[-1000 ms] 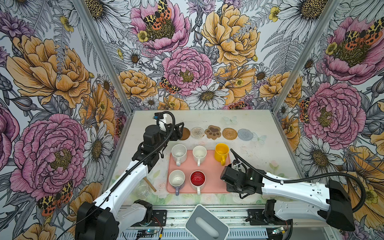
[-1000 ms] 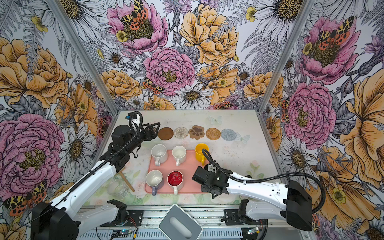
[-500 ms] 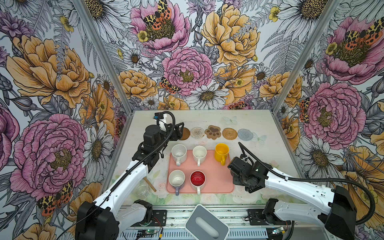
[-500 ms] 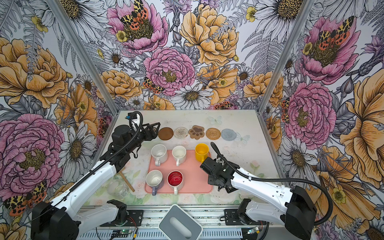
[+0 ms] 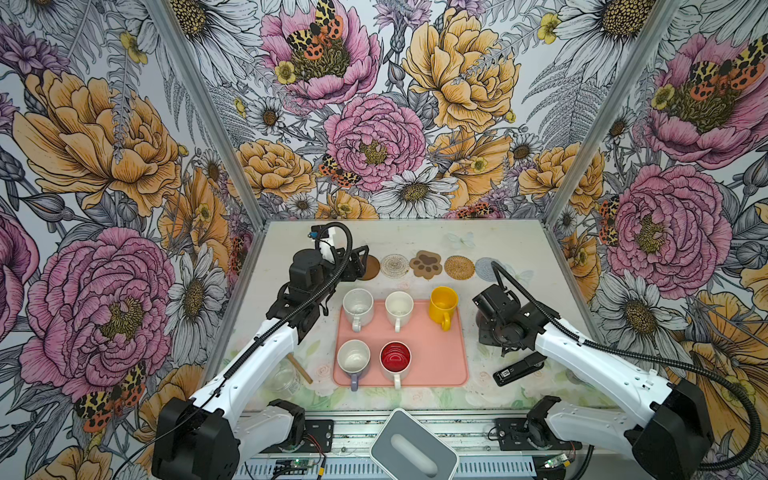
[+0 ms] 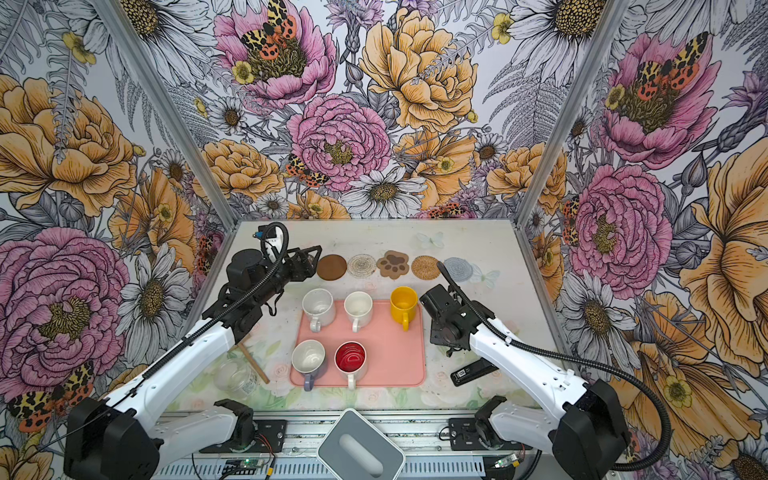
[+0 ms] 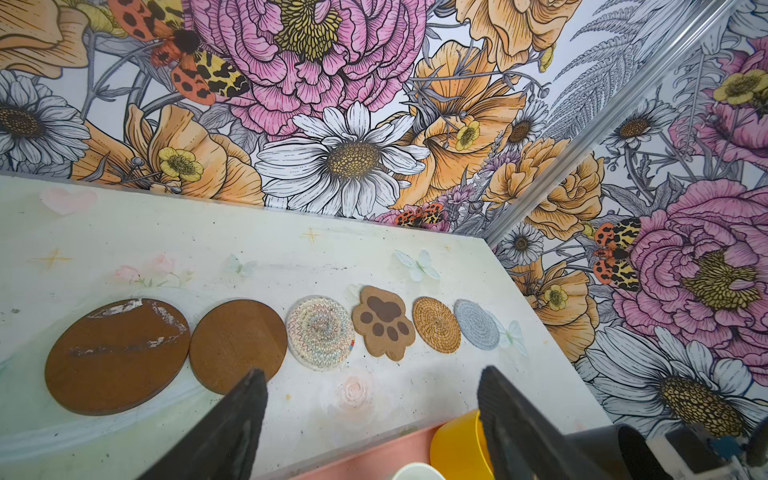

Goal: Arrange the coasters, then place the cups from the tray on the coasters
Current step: 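Carry the black mug with the right gripper to the blue-grey knit coaster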

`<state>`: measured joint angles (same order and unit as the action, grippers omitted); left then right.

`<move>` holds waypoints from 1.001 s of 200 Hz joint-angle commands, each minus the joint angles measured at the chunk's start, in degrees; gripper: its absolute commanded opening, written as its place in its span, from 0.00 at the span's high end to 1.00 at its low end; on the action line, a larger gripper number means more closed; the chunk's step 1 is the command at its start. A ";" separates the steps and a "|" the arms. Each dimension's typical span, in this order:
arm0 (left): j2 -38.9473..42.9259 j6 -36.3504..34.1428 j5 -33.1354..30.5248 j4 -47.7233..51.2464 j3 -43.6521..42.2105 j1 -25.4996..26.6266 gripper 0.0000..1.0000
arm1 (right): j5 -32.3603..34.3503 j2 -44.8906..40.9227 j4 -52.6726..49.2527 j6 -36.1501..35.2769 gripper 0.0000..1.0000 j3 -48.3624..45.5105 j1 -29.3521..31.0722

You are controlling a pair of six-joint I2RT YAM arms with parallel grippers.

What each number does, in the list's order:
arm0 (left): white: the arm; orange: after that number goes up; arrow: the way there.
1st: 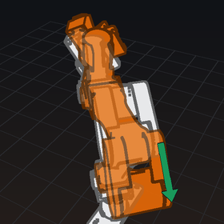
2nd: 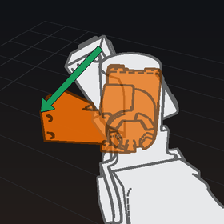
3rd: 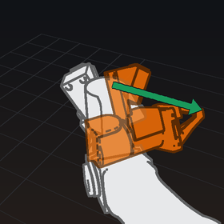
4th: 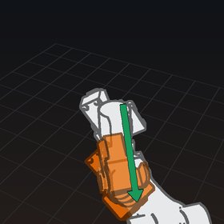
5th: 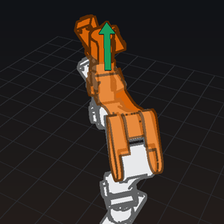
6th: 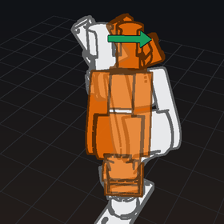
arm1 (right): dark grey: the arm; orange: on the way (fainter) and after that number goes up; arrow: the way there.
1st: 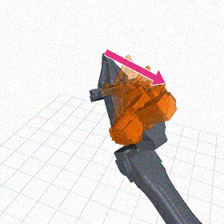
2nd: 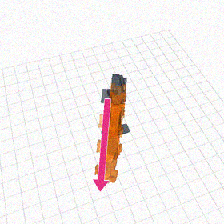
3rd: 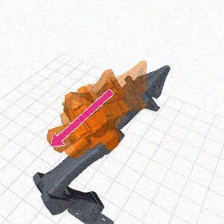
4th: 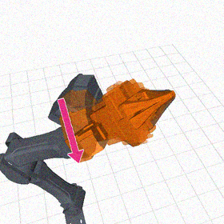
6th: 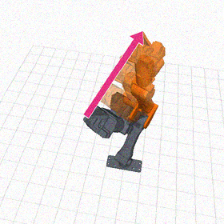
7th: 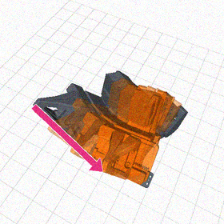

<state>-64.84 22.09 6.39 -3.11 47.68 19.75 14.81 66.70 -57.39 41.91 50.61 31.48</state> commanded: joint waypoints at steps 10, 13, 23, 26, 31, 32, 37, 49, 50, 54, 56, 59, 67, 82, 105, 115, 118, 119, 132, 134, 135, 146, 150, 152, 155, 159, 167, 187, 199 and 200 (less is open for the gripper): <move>-0.27 -1.50 -0.29 -1.02 1.64 0.07 0.19 | 0.70 2.02 7.17 -9.08 1.00 4.11 -5.51; -0.29 -1.46 -0.31 -1.02 1.68 0.03 0.19 | 0.60 2.43 7.70 -9.58 1.00 4.35 -6.07; -0.37 -1.51 -0.32 -1.04 1.67 -0.02 0.19 | 0.25 3.89 9.07 -11.43 1.00 5.27 -8.05; -0.33 -1.50 -0.28 -1.02 1.69 0.02 0.19 | 0.21 4.33 9.58 -11.99 1.00 5.49 -8.51; -0.40 -1.45 -0.32 -1.02 1.68 -0.02 0.19 | 0.07 5.04 10.45 -12.92 1.00 5.92 -9.40; -0.43 -1.49 -0.33 -1.02 1.70 -0.04 0.19 | 0.06 5.21 10.63 -13.09 1.00 5.96 -9.59; -0.46 -1.48 -0.32 -1.04 1.66 -0.09 0.19 | -0.08 5.84 11.58 -13.88 1.00 6.48 -10.42; -0.60 -1.43 -0.25 -1.10 1.71 -0.16 0.19 | -0.63 7.53 13.99 -15.56 1.00 7.30 -12.43; -0.62 -1.48 -0.20 -1.10 1.71 -0.15 0.19 | -0.76 7.85 14.46 -15.77 1.00 7.42 -12.77; -0.62 -1.44 -0.24 -1.08 1.76 -0.15 0.19 | -1.13 8.51 15.43 -16.26 1.00 7.71 -13.47; -0.68 -1.43 -0.24 -1.14 1.79 -0.15 0.19 | -1.32 8.73 15.92 -16.49 1.00 7.83 -13.80; -0.71 -1.43 -0.23 -1.19 1.79 -0.18 0.19 | -1.67 9.36 16.63 -16.84 1.00 7.98 -14.39; -0.70 -1.43 -0.07 -1.28 1.80 -0.16 0.19 | -2.58 10.72 18.13 -17.35 1.00 8.61 -15.58; -0.70 -1.43 0.02 -1.21 1.80 -0.20 0.19 | -3.82 13.78 20.96 -18.75 1.00 10.11 -17.74; -0.77 -1.43 -0.02 -0.94 1.80 -0.25 0.19 | -4.65 19.21 23.05 -20.53 1.00 13.64 -20.25; -0.85 -1.35 -0.20 -0.85 1.92 -0.28 0.19 | -5.13 20.84 23.90 -21.00 1.00 14.92 -20.79; -0.82 -1.34 -0.24 -0.84 1.89 -0.31 0.19 | -5.27 21.33 24.24 -21.19 1.00 15.29 -20.96; -0.86 -1.34 -0.19 -0.84 1.89 -0.32 0.19 | -5.29 21.48 24.38 -21.22 1.00 15.34 -20.99; -0.89 -1.36 -0.34 -0.94 1.93 -0.38 0.19 | -5.60 23.32 25.66 -21.88 1.00 17.08 -21.50; -0.90 -1.35 -0.35 -0.93 1.90 -0.38 0.19 | -5.71 23.67 25.89 -22.09 1.00 17.47 -21.58; -0.95 -1.35 -0.38 -0.93 1.89 -0.35 0.19 | -5.69 23.84 25.99 -22.11 1.00 17.53 -21.61; -1.14 -1.34 -0.39 -0.93 2.02 -0.35 0.19 | -5.65 25.20 26.57 -22.84 1.00 18.90 -21.83; -1.14 -1.34 -0.40 -0.87 2.05 -0.35 0.19 | -5.45 25.71 26.74 -23.04 1.00 19.41 -21.97; -1.23 -1.34 -0.41 -0.85 2.06 -0.35 0.19 | -5.39 25.93 26.83 -23.26 1.00 19.63 -21.96; -1.23 -1.34 -0.37 -0.90 2.06 -0.39 0.19 | -5.33 26.36 26.95 -23.40 1.00 20.01 -21.99; -1.34 -1.34 -0.42 -0.78 2.12 -0.36 0.19 | -5.43 26.83 27.12 -23.80 1.00 20.44 -22.15; -1.50 -1.35 -0.49 -0.68 2.24 -0.37 0.19 | -5.50 27.80 27.48 -24.28 1.00 21.30 -22.41; -1.76 -1.37 -0.59 -0.58 2.37 -0.41 0.19 | -6.21 30.06 27.85 -25.05 1.00 23.37 -23.17; -1.87 -1.42 -0.66 -0.50 2.50 -0.50 0.19 | -6.27 31.25 28.07 -25.52 1.00 24.31 -23.61; -1.87 -1.43 -0.67 -0.45 2.50 -0.50 0.19 | -6.32 31.32 28.09 -25.54 1.00 24.34 -23.68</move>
<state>-66.30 22.09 6.39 -3.05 48.14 19.68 8.38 96.75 -34.74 18.46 70.87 8.73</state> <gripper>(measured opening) 0.811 0.185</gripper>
